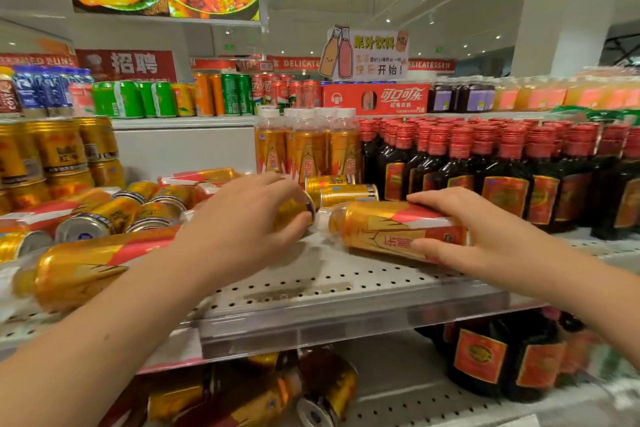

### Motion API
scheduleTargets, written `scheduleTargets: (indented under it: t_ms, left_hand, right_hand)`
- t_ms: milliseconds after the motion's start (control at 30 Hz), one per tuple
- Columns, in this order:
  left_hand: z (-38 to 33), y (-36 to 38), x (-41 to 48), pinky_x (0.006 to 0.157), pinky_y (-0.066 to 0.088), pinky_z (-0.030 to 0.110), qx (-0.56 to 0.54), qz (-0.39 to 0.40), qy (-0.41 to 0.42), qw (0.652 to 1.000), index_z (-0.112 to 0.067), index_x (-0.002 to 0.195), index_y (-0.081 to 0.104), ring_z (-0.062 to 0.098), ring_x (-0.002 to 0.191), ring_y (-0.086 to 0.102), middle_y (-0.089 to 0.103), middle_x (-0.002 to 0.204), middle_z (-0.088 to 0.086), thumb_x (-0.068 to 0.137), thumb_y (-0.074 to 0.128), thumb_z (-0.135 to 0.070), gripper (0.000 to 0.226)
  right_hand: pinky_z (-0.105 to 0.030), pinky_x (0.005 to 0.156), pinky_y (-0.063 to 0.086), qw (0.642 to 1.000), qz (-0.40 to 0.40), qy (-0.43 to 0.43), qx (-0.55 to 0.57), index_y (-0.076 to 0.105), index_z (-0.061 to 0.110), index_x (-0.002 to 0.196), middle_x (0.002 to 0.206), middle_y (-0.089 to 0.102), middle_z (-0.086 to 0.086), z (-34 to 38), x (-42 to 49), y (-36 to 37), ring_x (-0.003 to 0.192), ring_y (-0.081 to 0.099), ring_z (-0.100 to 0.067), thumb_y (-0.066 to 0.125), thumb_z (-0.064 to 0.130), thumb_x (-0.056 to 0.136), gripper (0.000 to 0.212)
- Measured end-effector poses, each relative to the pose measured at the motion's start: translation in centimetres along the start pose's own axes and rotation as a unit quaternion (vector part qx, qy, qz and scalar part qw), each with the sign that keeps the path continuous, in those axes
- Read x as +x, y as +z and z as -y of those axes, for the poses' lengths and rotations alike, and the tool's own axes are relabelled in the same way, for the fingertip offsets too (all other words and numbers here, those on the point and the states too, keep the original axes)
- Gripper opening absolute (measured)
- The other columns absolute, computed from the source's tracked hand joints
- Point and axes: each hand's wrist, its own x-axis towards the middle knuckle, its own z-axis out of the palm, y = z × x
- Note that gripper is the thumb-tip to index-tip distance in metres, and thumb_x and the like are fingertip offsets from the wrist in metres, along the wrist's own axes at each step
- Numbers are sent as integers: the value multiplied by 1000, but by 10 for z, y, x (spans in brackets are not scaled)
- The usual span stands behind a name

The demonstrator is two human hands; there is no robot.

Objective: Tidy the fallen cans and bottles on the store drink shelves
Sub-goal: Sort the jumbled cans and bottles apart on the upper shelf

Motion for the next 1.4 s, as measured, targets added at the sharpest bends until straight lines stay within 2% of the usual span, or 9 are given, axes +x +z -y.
scheduleTargets:
  t_ms: [67,300,433,600,767,867,1033,1200,1400]
  left_hand:
    - [-6,4,6,88,47,31,4,10,5,1000,-38,117,64,8,101,54,62,112,-17,92,46,-59,37]
    - [-13,30,29,96,50,32,19,102,38,994,-41,140,46,5,111,50,55,130,-17,95,55,-58,49]
    - [-11,35,40,95,53,33,-7,129,35,991,-41,138,47,6,111,53,56,132,-15,95,56,-58,47]
    - [3,25,62,93,53,29,-39,141,-5,989,-35,137,54,7,109,59,62,130,-11,97,54,-58,46]
    - [28,27,96,95,49,31,-4,163,-15,987,-29,140,54,13,116,57,60,137,-6,104,53,-40,37]
    - [44,37,123,99,51,36,37,205,-24,978,-24,143,51,20,119,58,60,138,0,102,57,-37,43]
    - [58,63,150,96,49,33,17,259,-25,965,-25,145,51,19,114,57,59,139,0,99,61,-45,51]
    - [70,76,168,97,51,36,2,287,-31,958,-29,143,51,19,116,58,59,138,-3,91,71,-45,57]
    - [68,91,183,97,54,37,32,318,-22,947,-26,148,45,21,113,56,57,137,-1,85,79,-39,72]
  right_hand:
    - [-7,87,41,1000,9,-4,14,34,52,143,127,39,35,-5,1,2,118,40,18,49,77,76,73]
    - [-10,70,45,999,24,10,19,34,60,138,123,43,36,-14,9,4,105,46,20,52,78,78,66]
    - [-16,80,45,999,20,-8,-24,38,52,139,121,49,29,-16,12,3,107,48,9,46,82,76,70]
    - [-27,98,36,999,-22,-15,-34,44,46,139,131,43,27,-8,33,-2,123,38,4,32,92,78,77]
    - [-31,91,45,994,-55,-56,-74,60,33,127,120,61,13,4,83,-8,110,54,-7,36,67,95,53]
    - [-28,81,50,995,-5,-42,-86,58,33,129,116,64,12,1,113,-13,99,59,-7,48,60,96,45]
    - [-19,72,48,993,94,1,-66,55,38,132,112,59,18,-1,141,-1,96,59,-1,56,69,88,54]
    - [-21,76,49,991,128,14,-41,54,44,131,109,56,24,-3,153,18,99,57,0,57,76,81,59]
    - [-25,90,48,979,195,39,-51,52,43,135,123,58,15,-6,171,21,110,57,-8,64,69,82,60]
